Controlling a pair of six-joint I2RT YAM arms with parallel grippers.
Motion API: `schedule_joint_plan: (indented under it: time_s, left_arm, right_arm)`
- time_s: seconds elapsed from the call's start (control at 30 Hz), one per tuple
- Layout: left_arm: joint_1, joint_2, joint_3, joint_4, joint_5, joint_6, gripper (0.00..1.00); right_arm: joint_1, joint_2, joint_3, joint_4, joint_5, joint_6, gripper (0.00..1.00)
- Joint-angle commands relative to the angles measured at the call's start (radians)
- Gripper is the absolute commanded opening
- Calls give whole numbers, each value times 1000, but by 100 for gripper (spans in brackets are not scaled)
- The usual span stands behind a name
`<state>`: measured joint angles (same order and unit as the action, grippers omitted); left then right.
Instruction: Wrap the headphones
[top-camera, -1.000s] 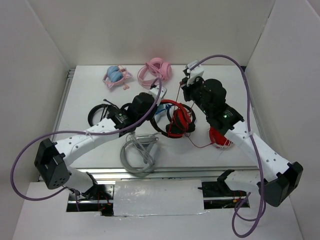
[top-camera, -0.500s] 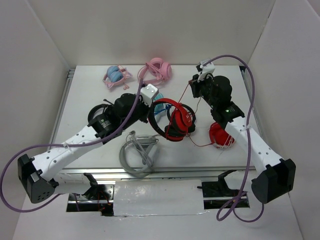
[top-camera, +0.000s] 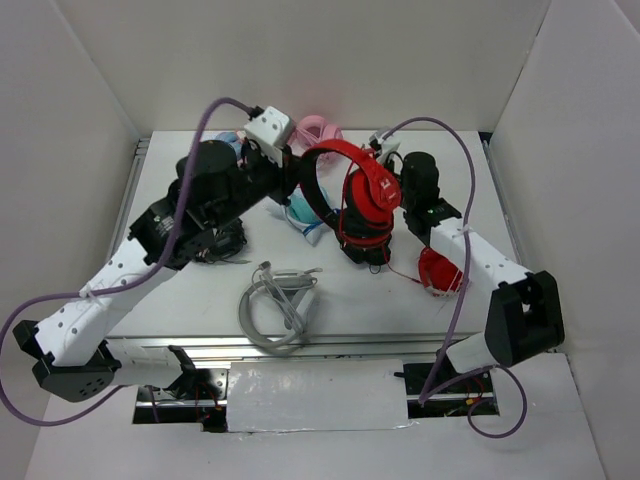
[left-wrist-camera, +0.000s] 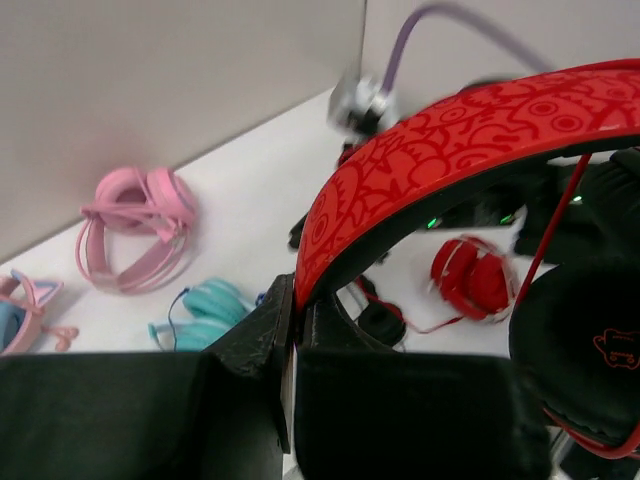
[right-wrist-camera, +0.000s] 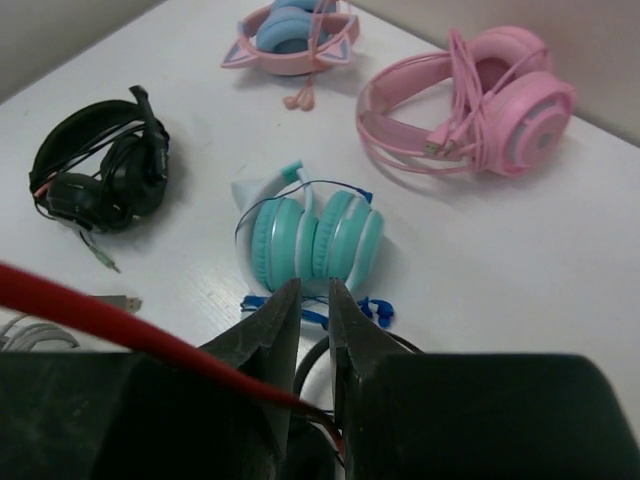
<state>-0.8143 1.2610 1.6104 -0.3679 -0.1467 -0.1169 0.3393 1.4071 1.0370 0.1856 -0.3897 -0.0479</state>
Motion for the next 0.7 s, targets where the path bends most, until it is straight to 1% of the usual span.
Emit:
schedule_joint_plan:
  time_s: [0.0,0.03,0.07,0.17,0.27,0.33,0.37,0.4,0.47,0.5,0.6,0.63,0.67]
  left_arm:
    - [-5,11,158,5,70,-64,0]
    - [-3,15,187,-5,78,-63,0]
    - [-5,30,244,-17,78,-61,0]
    - [-5,60,346,-71,62,-53,0]
    - [-5,84,420,-101,35,-37,0]
    - [-5,94,451,-111,-28,-35,0]
    - [-5,100,466,-112,-49,-38,0]
    - [-3,100,471,-109,-85,-40,0]
    - [-3,97,464,-88,-129,-44,0]
    - [-3,94,461,-80,-155,-44,0]
    - [-2,100,444,-48,-249,-49,0]
    - [1,106,438,-37,-275,-56,0]
    - [3,116,427,-29,-330,-61,0]
  right_arm:
    - [27,61,0,153,-92,46,25]
    - [30,97,4,163,-98,75,27]
    - [39,114,11,170,-110,86,27]
    - [58,179,26,186,-127,114,27]
    - [70,220,14,219,-123,141,26]
    - [76,245,3,225,-159,163,19]
    - [78,248,-5,238,-164,174,14]
    - [82,248,-23,236,-184,177,5]
    - [92,233,-64,252,-176,184,2]
    - [101,208,-115,258,-163,187,0]
    - [116,158,-218,275,-143,198,0]
    - [131,118,-242,267,-123,200,0]
    - [142,96,-262,261,-101,195,0]
